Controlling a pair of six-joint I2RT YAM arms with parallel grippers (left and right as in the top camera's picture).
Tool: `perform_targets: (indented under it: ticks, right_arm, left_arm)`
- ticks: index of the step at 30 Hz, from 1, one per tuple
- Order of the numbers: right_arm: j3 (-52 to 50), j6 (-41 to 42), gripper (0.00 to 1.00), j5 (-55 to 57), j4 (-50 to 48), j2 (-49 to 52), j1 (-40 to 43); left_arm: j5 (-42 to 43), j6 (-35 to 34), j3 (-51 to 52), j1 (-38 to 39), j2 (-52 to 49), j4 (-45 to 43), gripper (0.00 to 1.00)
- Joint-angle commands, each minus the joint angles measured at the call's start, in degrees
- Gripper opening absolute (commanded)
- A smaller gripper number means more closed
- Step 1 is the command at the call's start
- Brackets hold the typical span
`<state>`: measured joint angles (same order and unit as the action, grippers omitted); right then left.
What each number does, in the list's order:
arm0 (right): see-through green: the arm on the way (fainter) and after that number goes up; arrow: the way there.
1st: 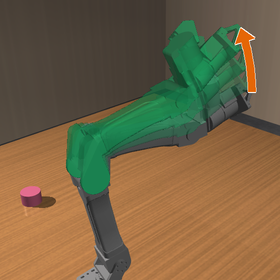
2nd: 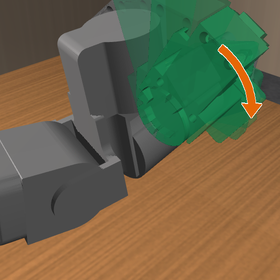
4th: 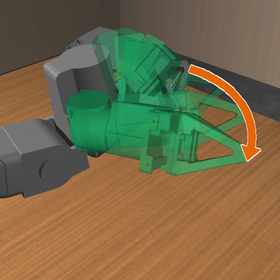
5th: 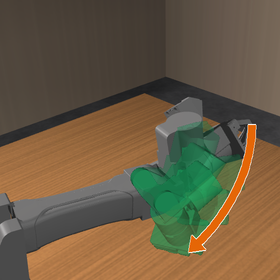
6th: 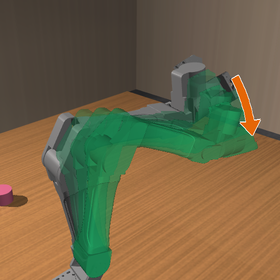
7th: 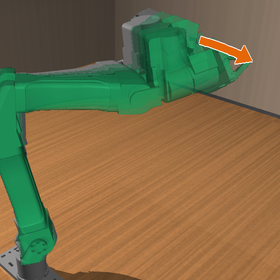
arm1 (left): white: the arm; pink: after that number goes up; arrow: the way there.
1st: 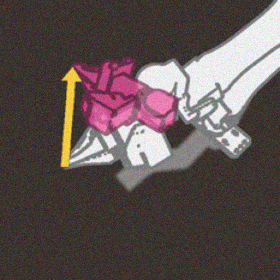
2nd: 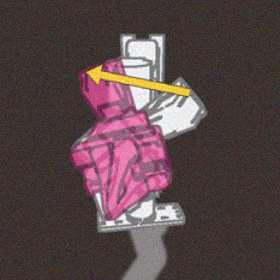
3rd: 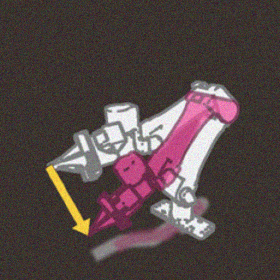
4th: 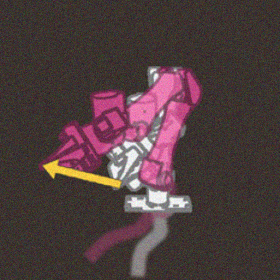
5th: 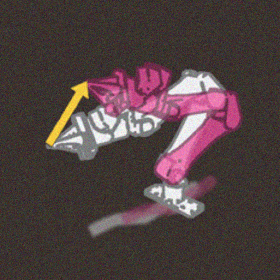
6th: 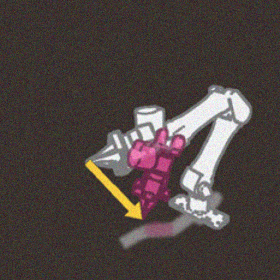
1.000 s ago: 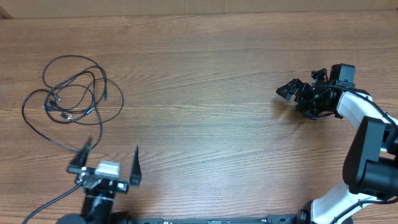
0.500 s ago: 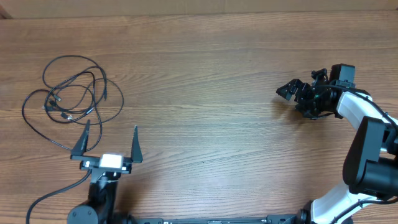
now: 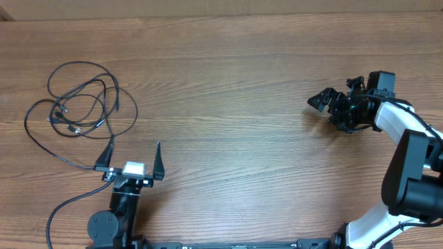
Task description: Untangle cables
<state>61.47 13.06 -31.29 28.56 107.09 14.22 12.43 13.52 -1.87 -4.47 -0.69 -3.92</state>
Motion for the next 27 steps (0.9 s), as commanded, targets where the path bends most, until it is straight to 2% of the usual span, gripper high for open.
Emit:
perform_targets:
  ticks: [1,20,27]
  right_arm:
    - [-0.7,-0.2,1.00,1.9,0.2,0.4,0.1]
    - [-0.7,-0.2,1.00,1.9,0.2,0.4,0.1]
    - [-0.7,-0.2,1.00,1.9,0.2,0.4,0.1]
  left_arm:
    - [0.1,-0.4,1.6,0.3,0.6,7.2,1.00]
    - [-0.6,-0.7,1.6,0.4,0.5,7.1,1.00]
    - [-4.1,-0.6,1.7,0.4,0.5,7.1,1.00]
